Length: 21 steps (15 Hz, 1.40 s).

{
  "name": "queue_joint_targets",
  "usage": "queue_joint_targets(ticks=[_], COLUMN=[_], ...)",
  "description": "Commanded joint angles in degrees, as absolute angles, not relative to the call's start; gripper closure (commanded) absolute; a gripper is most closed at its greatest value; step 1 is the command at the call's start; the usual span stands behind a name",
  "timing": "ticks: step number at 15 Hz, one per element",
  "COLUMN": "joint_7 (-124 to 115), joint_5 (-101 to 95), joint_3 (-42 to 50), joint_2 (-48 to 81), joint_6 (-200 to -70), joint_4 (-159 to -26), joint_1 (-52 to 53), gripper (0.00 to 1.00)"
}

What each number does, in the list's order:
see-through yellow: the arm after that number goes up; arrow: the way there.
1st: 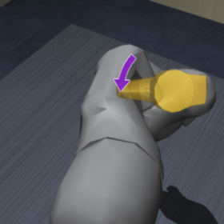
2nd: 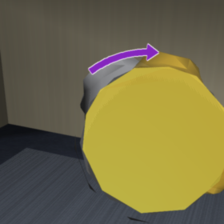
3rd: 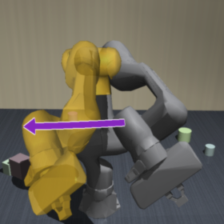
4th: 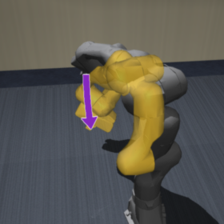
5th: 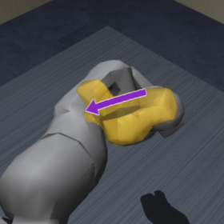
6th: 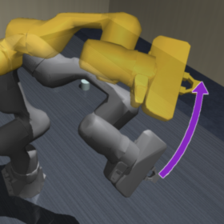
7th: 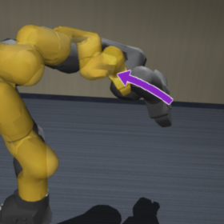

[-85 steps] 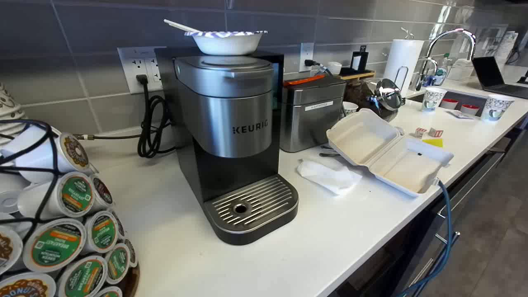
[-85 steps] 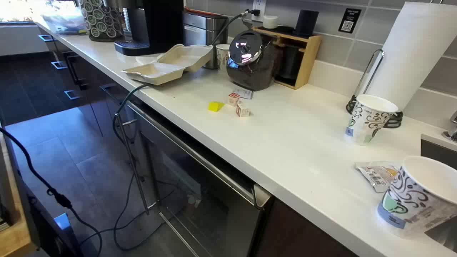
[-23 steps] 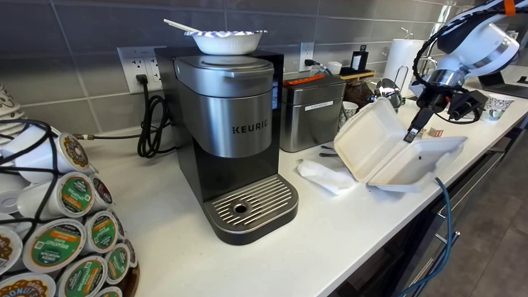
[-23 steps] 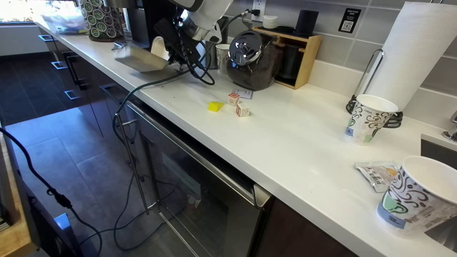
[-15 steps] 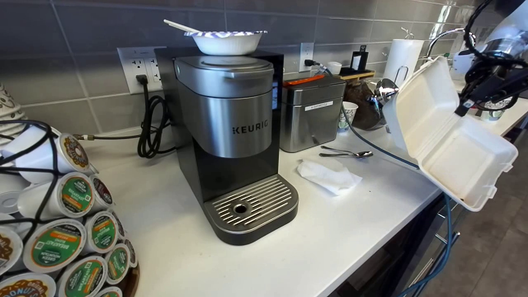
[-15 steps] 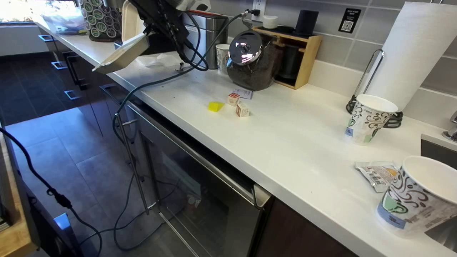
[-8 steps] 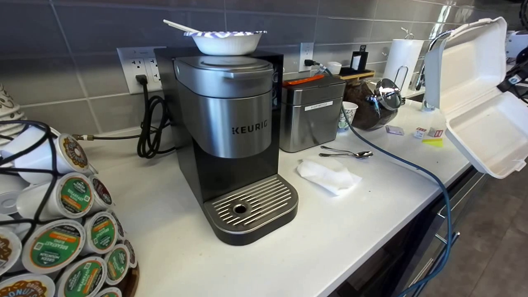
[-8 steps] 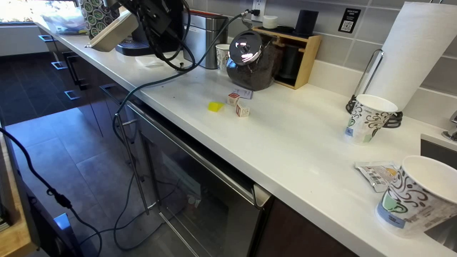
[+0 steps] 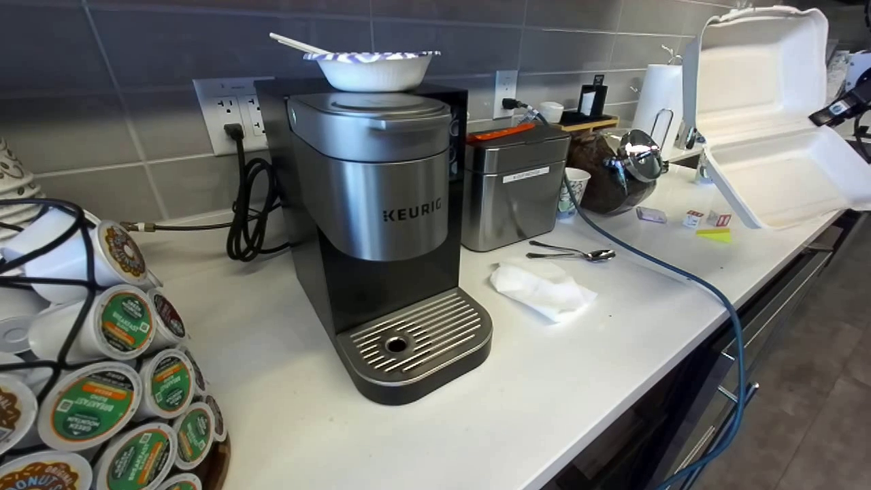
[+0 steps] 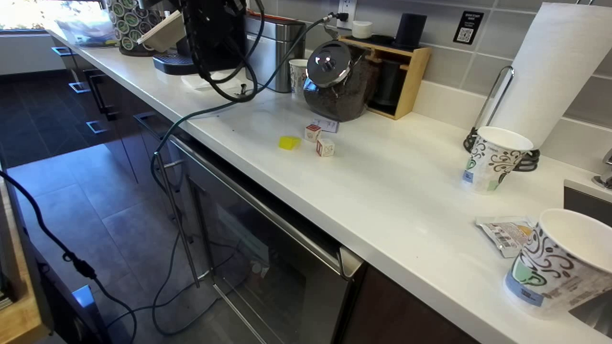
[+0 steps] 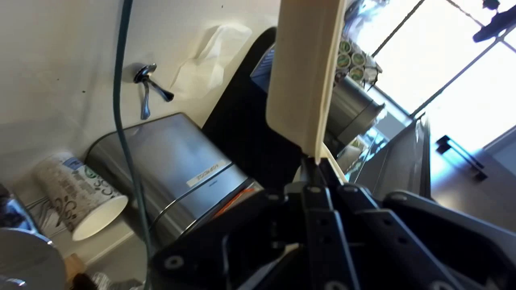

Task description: Move the lunch pack to the right

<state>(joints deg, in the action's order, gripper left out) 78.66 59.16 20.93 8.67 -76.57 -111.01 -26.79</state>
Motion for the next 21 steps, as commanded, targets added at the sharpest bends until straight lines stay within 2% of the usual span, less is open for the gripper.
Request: queue_joint_targets(ticks=[1,7,12,21], joint_7=[72.4,66.8,69.6,42.3], joint_5=[65.4,73.6,70.1,83.2], joint_3=[23.9,25.7,25.1,24.7], joint_2=[13.4,20.9,19.0,27.3], joint_6=[-73.4,-75.9,-76.1,-76.5], joint_4=[-107.4,-108.4,-108.5,-98.0], joint_1=[-29.8,-35.3,-35.1,-41.3], gripper=[0.99,0.99,0.99,0.99])
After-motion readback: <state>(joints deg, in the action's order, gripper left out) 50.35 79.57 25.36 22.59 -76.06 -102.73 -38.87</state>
